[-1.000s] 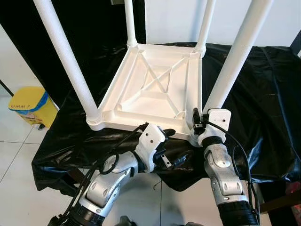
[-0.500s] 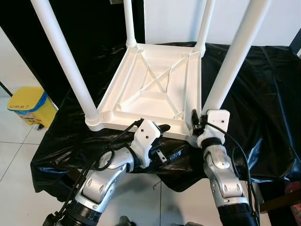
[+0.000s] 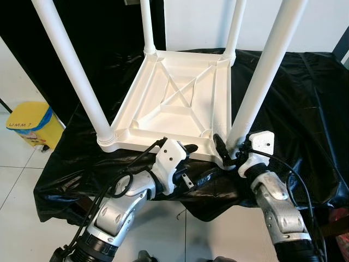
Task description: Building children table
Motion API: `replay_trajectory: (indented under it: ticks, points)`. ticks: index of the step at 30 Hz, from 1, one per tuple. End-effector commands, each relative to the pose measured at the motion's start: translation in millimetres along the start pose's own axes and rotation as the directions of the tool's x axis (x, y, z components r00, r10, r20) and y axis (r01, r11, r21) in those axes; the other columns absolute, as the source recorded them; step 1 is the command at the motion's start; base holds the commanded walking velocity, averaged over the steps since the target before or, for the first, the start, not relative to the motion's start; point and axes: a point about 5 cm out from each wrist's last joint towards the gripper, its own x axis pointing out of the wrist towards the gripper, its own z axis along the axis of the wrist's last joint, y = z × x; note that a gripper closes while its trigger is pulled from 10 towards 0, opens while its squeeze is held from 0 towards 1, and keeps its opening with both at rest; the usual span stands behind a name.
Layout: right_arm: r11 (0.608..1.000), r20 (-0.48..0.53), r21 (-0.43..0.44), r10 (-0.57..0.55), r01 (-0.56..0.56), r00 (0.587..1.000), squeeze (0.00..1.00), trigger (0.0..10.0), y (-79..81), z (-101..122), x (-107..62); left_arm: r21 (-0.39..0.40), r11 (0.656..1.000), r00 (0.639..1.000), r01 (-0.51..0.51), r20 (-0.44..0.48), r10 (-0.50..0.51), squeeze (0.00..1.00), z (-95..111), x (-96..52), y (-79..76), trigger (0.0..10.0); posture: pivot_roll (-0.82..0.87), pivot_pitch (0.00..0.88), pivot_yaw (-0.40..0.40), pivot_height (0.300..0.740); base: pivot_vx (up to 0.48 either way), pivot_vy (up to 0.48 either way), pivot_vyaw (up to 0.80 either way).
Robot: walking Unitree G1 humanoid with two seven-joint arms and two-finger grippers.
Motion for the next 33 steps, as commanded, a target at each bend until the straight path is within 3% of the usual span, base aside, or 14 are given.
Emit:
replay_trajectory:
  ticks: [1,7,14,15,16,17,18,29,32,33]
  points:
    - [0.996,-0.037,0.005,0.088,-0.088,0.995,0.0,10.0,-4.5,-4,-1.6,-0.011,1.0,1.0,0.026,-0.015,-0.026,0.0,-4,-1.9,-3.6,10.0,-0.12,0.076,0.01,0.74,0.0,0.0,0.0]
    - [0.977,-0.088,-0.069,0.198,-0.204,0.976,0.0,10.0,-23.4,-4,13.1,-0.048,0.998,0.999,0.049,-0.022,-0.05,0.0,-5,-6.0,-3.0,10.0,-0.11,0.072,0.009,0.74,0.0,0.0,0.0]
    - [0.942,-0.125,-0.109,0.305,-0.318,0.944,0.0,10.0,-27.4,0,30.5,-0.049,0.996,0.997,0.071,-0.036,-0.073,0.0,-4,-9.6,-2.6,10.0,-0.1,0.071,0.003,0.74,0.0,0.0,0.0]
    - [0.935,-0.135,-0.112,0.32,-0.336,0.938,0.0,3.8,-27.5,0,32.6,-0.046,0.997,0.997,0.069,-0.038,-0.071,0.0,-4,-10.1,-2.6,10.0,-0.1,0.071,0.001,0.74,0.0,0.0,0.0]
    - [0.935,-0.135,-0.112,0.32,-0.336,0.938,0.0,3.8,-27.5,0,32.6,-0.046,0.997,0.997,0.069,-0.038,-0.071,0.0,-4,-10.1,-2.6,10.0,-0.1,0.071,0.001,0.74,0.0,0.0,0.0]
    - [0.93,-0.143,-0.111,0.335,-0.351,0.931,0.0,0.6,-27.6,-1,33.4,-0.044,0.997,0.997,0.067,-0.039,-0.069,0.0,-4,-10.5,-2.6,10.0,-0.09,0.073,-0.001,0.74,0.0,0.0,0.0]
    - [0.926,-0.151,-0.109,0.343,-0.361,0.927,0.0,0.0,-27.6,-3,33.4,-0.041,0.997,0.997,0.06,-0.038,-0.062,0.0,-4,-10.9,-2.3,10.0,-0.09,0.073,-0.001,0.74,0.0,0.0,0.0]
    - [0.937,-0.179,-0.101,0.312,-0.333,0.933,0.0,0.0,-32.8,-14,28.5,-0.04,0.998,0.998,0.043,-0.033,-0.044,0.0,-4,-12.0,-2.9,10.0,-0.09,0.077,-0.003,0.74,0.0,0.0,0.0]
    - [0.955,-0.177,-0.1,0.259,-0.279,0.95,0.0,0.0,-31.8,-17,27.8,-0.038,0.999,0.999,0.031,-0.021,-0.032,0.0,-2,-11.2,-1.0,10.0,-0.1,0.077,-0.001,0.74,0.0,0.0,0.0]
    - [0.97,-0.189,-0.124,0.184,-0.209,0.965,0.0,0.0,-28.5,-22,26.5,-0.031,0.999,1.0,0.012,-0.003,-0.013,0.0,1,-10.4,2.0,10.0,-0.1,0.076,0.003,0.74,0.0,0.0,0.0]
